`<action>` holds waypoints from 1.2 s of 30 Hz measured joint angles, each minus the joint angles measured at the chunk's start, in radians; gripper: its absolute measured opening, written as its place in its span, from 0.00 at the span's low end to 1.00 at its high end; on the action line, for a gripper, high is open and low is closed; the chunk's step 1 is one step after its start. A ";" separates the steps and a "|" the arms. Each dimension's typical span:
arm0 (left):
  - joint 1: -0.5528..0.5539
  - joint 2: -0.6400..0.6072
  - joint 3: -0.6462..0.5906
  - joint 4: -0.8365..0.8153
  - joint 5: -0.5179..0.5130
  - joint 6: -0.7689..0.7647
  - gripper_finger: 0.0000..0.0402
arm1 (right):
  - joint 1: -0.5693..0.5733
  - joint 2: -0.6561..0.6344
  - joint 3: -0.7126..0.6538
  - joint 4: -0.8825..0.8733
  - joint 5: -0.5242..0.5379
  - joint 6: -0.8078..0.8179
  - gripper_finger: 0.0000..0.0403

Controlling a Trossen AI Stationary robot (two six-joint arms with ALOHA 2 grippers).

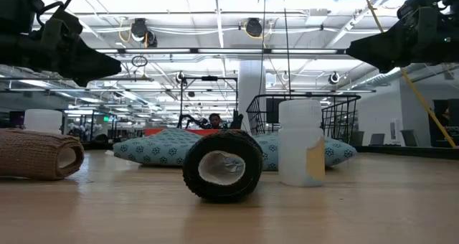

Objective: Pick & Place Medicine items

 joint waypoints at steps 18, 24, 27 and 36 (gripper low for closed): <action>0.000 0.000 0.000 0.000 0.000 0.000 0.39 | 0.000 0.000 0.001 0.000 0.000 0.000 0.39; 0.000 0.000 0.000 0.000 0.000 0.000 0.39 | 0.000 0.000 0.001 0.000 0.000 0.000 0.39; 0.000 0.000 0.000 0.000 0.000 0.000 0.39 | 0.000 0.000 0.001 0.000 0.000 0.000 0.39; 0.000 0.000 0.000 0.000 0.000 0.000 0.39 | 0.000 0.000 0.001 0.090 0.000 0.500 0.39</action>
